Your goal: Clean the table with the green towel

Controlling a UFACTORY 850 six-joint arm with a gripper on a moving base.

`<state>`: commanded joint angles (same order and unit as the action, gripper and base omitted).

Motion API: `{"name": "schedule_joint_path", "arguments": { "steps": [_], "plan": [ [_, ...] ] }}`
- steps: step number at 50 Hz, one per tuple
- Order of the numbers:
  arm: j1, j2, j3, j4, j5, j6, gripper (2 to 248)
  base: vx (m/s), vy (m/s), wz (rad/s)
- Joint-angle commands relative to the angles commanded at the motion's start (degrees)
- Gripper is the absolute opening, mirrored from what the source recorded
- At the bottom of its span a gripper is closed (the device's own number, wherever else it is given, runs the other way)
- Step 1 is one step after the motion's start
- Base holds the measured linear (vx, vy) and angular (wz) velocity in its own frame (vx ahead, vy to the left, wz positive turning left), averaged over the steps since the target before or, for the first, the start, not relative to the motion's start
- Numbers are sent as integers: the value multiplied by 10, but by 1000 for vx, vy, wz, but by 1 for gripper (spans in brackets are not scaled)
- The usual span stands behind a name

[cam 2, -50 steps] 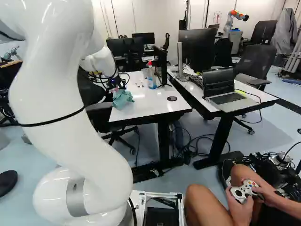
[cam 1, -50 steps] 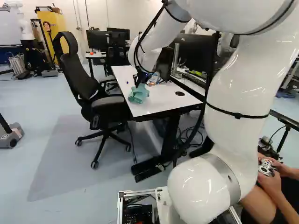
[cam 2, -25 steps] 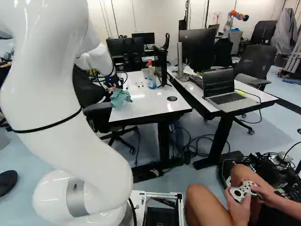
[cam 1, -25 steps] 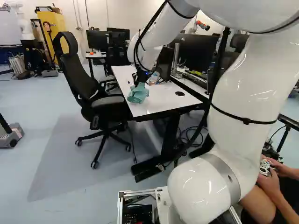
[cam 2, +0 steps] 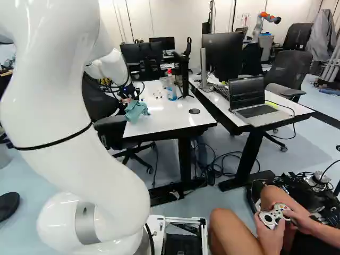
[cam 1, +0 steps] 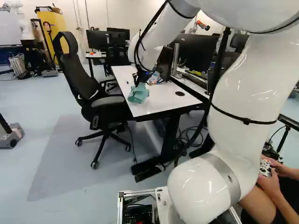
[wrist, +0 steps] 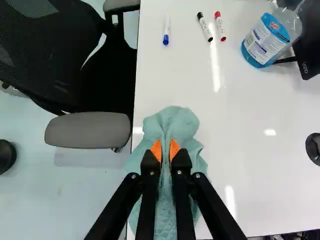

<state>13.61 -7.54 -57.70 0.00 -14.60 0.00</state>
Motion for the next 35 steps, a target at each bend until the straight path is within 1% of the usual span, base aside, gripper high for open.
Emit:
{"name": "schedule_joint_path", "arguments": {
  "steps": [35],
  "plan": [
    [-64,17,19,0,0,0,39,0,0,0]
  ]
}}
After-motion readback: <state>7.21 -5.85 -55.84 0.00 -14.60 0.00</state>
